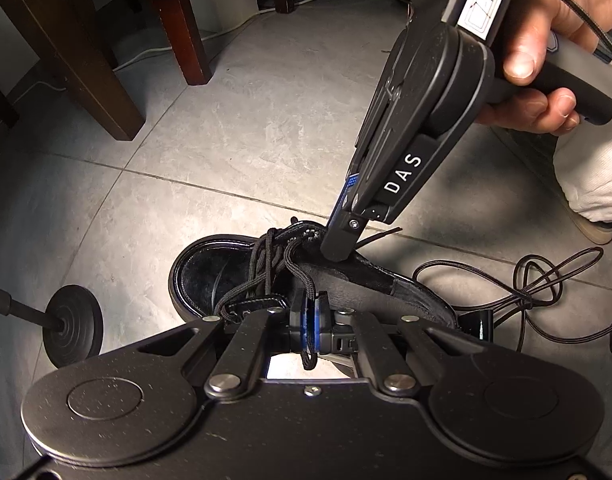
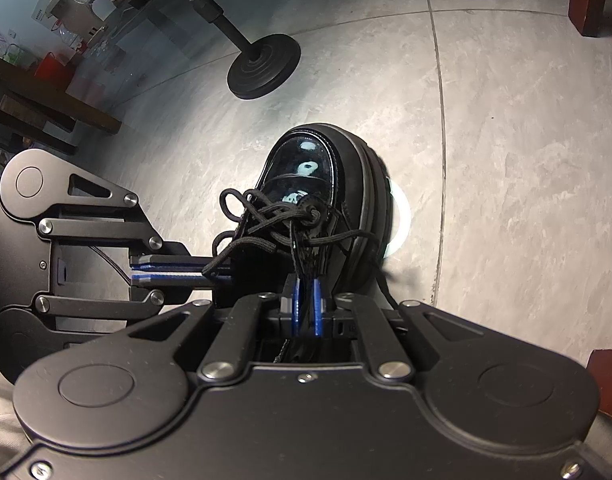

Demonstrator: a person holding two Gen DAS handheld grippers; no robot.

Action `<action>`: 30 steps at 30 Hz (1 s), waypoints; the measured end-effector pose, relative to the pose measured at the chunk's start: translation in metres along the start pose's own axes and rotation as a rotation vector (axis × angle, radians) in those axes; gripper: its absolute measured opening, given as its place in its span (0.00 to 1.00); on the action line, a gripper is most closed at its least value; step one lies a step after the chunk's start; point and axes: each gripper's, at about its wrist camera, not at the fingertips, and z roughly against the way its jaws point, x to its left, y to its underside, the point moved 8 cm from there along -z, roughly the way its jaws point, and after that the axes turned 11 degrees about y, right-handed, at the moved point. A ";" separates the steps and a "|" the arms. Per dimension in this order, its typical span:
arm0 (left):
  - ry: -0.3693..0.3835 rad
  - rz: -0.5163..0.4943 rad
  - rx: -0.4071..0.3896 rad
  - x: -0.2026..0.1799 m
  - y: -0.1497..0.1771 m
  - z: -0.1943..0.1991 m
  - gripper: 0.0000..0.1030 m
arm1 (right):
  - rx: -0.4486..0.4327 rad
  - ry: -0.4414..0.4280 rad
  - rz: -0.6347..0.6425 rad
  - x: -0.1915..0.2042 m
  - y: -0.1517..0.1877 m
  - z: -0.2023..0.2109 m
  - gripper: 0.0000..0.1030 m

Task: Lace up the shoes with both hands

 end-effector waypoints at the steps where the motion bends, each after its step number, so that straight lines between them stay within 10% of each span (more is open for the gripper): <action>1: 0.001 0.000 0.005 -0.001 0.001 -0.001 0.03 | 0.001 -0.001 -0.003 0.000 0.000 0.000 0.08; 20: 0.023 0.017 0.035 0.001 0.002 -0.016 0.03 | 0.013 -0.022 -0.026 -0.008 0.006 0.013 0.20; 30: 0.013 -0.035 0.036 -0.008 0.002 -0.018 0.03 | 0.119 -0.335 -0.741 -0.058 0.016 -0.006 0.24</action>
